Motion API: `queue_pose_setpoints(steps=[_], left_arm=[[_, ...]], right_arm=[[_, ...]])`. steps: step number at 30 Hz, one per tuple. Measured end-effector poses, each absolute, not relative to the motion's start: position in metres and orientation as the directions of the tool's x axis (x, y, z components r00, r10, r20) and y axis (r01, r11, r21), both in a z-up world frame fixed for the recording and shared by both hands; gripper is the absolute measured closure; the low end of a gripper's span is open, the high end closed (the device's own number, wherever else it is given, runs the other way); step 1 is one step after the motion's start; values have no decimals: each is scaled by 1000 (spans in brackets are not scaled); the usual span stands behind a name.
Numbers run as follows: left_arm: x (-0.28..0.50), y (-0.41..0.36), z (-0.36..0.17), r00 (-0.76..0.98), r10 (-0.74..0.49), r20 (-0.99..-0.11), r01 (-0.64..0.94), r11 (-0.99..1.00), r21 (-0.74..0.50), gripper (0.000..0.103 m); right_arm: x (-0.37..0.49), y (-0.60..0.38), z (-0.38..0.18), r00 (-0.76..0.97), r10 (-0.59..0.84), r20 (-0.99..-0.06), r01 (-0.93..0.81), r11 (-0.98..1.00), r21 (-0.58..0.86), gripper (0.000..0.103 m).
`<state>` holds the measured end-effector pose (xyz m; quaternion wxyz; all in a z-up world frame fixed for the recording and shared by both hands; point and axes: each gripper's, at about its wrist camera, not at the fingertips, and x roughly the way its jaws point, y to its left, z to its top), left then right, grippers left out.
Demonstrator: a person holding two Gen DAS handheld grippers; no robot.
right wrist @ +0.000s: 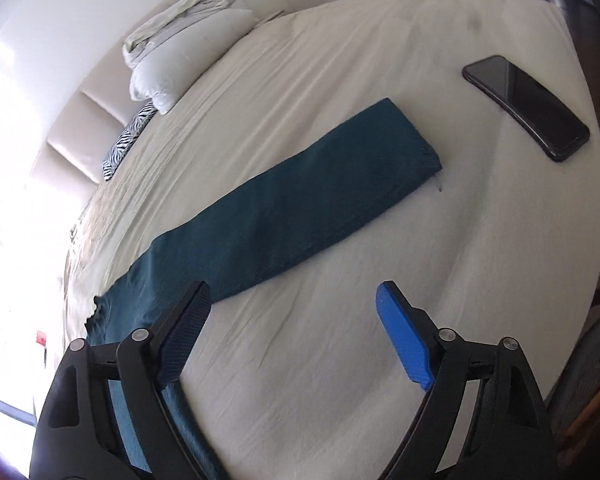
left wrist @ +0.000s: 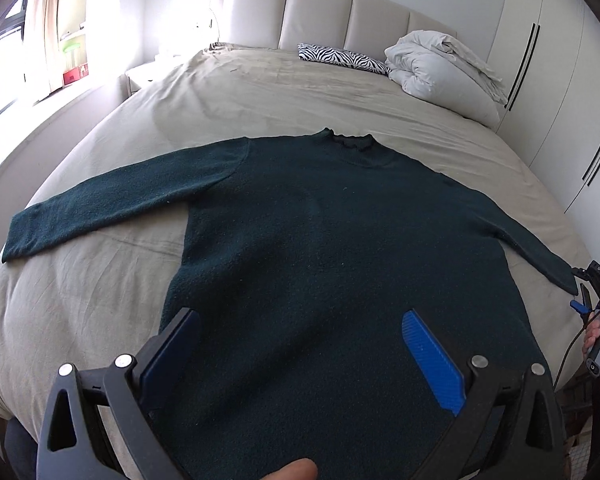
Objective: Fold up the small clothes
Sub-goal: 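Grasp the sweater sleeve cuff with the right tool and lift it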
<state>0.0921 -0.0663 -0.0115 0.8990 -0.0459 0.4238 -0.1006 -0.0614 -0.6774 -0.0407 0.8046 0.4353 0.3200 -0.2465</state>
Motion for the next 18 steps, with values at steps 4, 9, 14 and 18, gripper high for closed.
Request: queue_pose_setpoints(steps=[4,9,14,18], left_arm=[[118,-80,-26,574,-303,-760,170,953,-252,0],[146,-93,-47,488,-305,-818,152,952,-264,0],[165,-98,-53,479,-337,-811,178,942,-286,0],[180,-97,-53,478,-371,-796,183,928,-323,0]], right_arm=[[-57,-736,-70,669,-133,-731,713,393,581,34],[-50,-784,-91,704,-161,-692,697,339,631,54],[-33,-807,-96,689,-164,-706,707,367,605,80],[-3,-790,-77,665,-200,-720,721,423,549,96]])
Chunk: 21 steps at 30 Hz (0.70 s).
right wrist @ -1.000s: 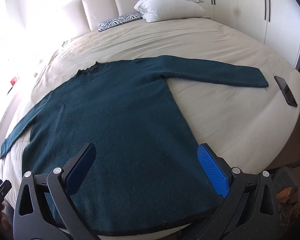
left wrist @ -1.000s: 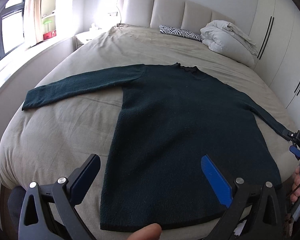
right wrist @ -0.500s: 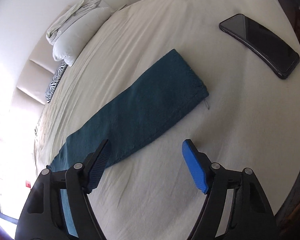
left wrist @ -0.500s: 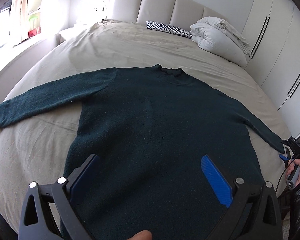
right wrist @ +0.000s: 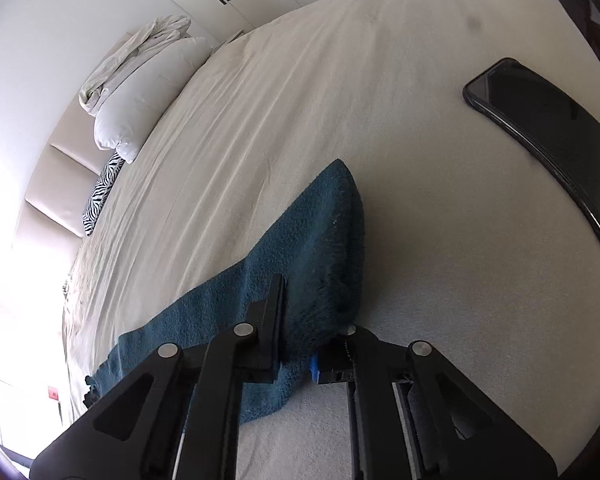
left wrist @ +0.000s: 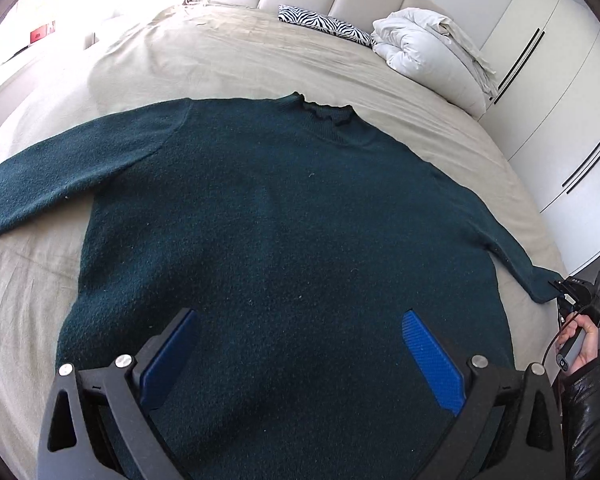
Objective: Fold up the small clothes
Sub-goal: 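Grasp the sweater sleeve cuff with the right tool and lift it, then lay the sleeve across the sweater body and open the right tool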
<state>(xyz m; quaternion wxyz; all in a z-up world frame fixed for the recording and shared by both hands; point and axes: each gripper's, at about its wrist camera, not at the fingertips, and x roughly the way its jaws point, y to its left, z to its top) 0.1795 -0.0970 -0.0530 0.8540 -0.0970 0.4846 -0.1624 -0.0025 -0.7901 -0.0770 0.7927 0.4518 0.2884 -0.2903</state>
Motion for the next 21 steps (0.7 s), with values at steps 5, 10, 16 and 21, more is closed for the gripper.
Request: queue_pose_setpoints(steps=[5,10,16,21], left_arm=[[200,-87,-57,451,-448,-772,167,892,-420,0],[212,-69,-53,460,-485,-743,151,868,-473,0],[209,-23,-51,505,-489,-711,82,847,-525,0],[208,12,-59,524,-469,-711,37,847,-531,0]], right_arm=[[47,-724,-25,677,-225,-701,639,653,407,97],[127,-598,15,701,-152,-697,388,901,194,97],[200,-449,27,712,-1,-703,129,983,129,97],[222,-320,16,684,77,-726,-43,997,65,97]])
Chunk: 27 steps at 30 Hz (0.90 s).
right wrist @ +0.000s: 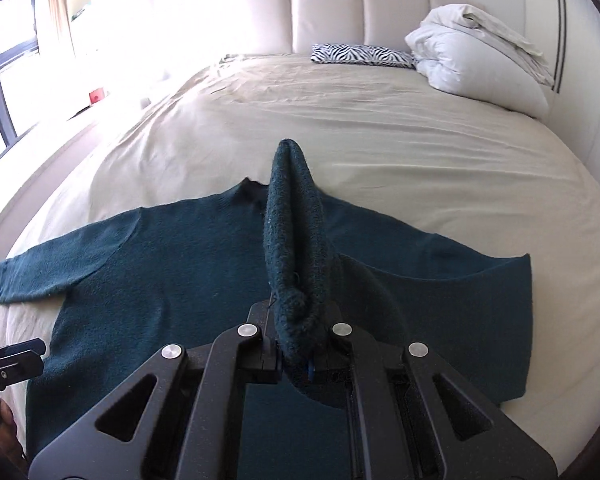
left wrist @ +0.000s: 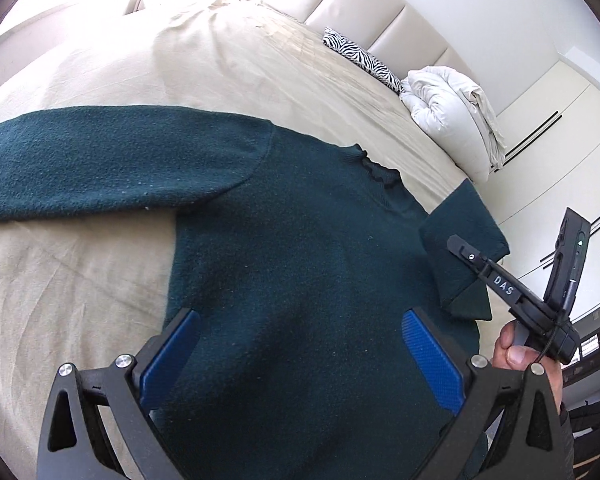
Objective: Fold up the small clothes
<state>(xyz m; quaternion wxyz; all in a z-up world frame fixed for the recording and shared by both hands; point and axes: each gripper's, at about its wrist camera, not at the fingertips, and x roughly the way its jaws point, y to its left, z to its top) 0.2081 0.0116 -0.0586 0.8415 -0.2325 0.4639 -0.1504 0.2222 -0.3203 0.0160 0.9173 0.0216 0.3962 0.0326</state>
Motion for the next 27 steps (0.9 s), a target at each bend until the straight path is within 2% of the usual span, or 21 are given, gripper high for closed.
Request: queue_pose_setpoints(steps=[5,10,14,16,17,18,22,25,26,27], left_arm=[[207,33,-66,535,-460,-708,18,844,-535,0],[210,37,-71,533,-460,-710,14,844,-537,0],[216,33,-73,529,-455,-716,22,851,-525,0],[219,28,-72,521,-458,-721,29,853,-521,0],[222,25,-72,516,-463,-721,34,852,-523,0],[226,20,-71,512,-467,-721,41,852,-522,0],[245,-8,-67,493,-481,-725,83,855,-511,0],[264,-36,-68,468,-489,-736,122,861,-494,1],[272,-46,-71,455,-485,-747,130,866,-483,3],[279,-55,-75,438,-477,-762,131,872,-471,11]], right_arm=[[206,-223,-31,605,63,-794,-109,994,-3,97],[207,-212,-64,550,79,-831,-107,994,24,96],[216,-219,-74,534,142,-834,-92,990,109,81],[213,-221,-74,541,173,-823,-99,985,141,65],[211,-222,-73,543,192,-818,-103,981,161,48],[206,-224,-71,547,214,-809,-110,977,183,44],[175,-238,-61,549,264,-793,-151,965,216,44],[149,-269,-48,559,323,-764,-136,944,300,44],[141,-283,-43,566,336,-753,-121,937,327,44],[133,-299,-38,579,345,-738,-103,929,354,44]])
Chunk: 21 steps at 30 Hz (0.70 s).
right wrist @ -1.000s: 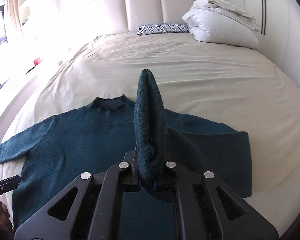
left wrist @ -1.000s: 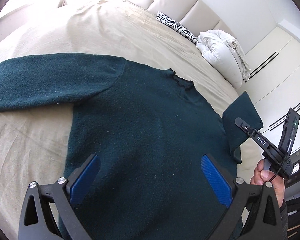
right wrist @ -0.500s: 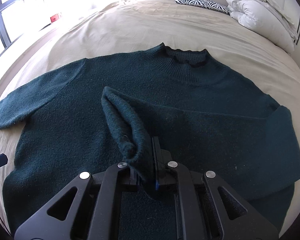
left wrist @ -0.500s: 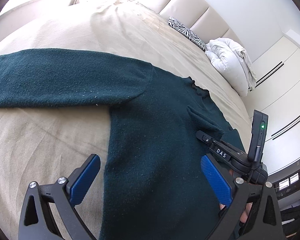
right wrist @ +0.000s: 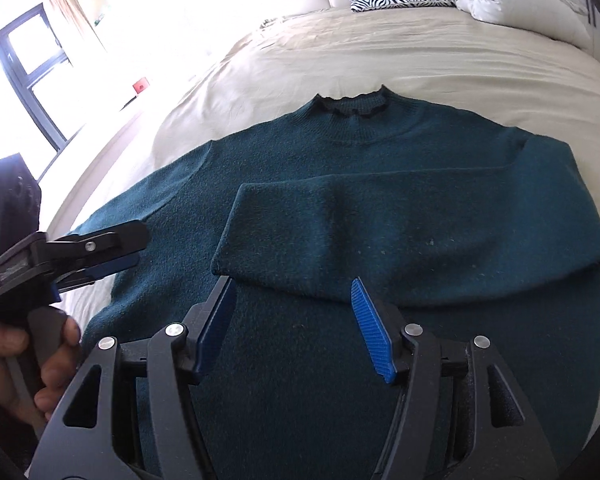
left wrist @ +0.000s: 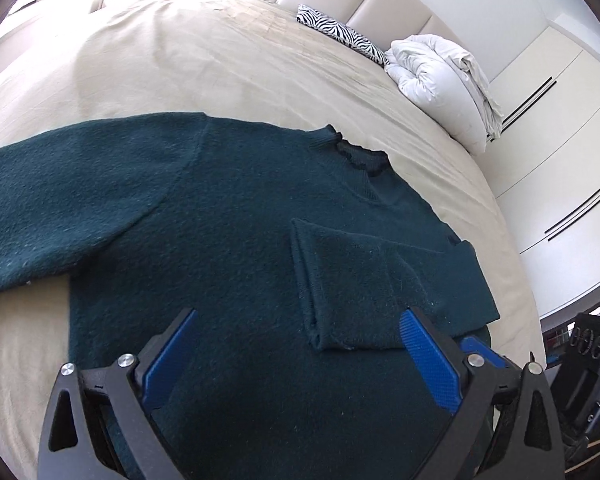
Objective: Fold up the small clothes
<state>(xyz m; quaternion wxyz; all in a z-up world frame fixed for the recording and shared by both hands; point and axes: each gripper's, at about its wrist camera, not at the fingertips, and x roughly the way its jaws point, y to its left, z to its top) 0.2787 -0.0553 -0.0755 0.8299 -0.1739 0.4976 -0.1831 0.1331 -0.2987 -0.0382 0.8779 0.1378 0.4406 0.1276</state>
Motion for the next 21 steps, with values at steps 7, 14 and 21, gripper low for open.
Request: queue_pose_setpoints(steps=[7,14,21], left_arm=[[314,-105,-91,376,-409,-831,171,912,-372,49],[326,-115,-78,423,-396,-815,221,918,-331,95],[318,-117,-47,601,-413,-684,320,909,-268,95]], right_arm=[[100,-420,-6,703,294,-648,59,883,465,44],[111,-532,-19,732,168,-660,266,821,504,44],[169,-580,-54,688,226,-690,318,761,566,51]])
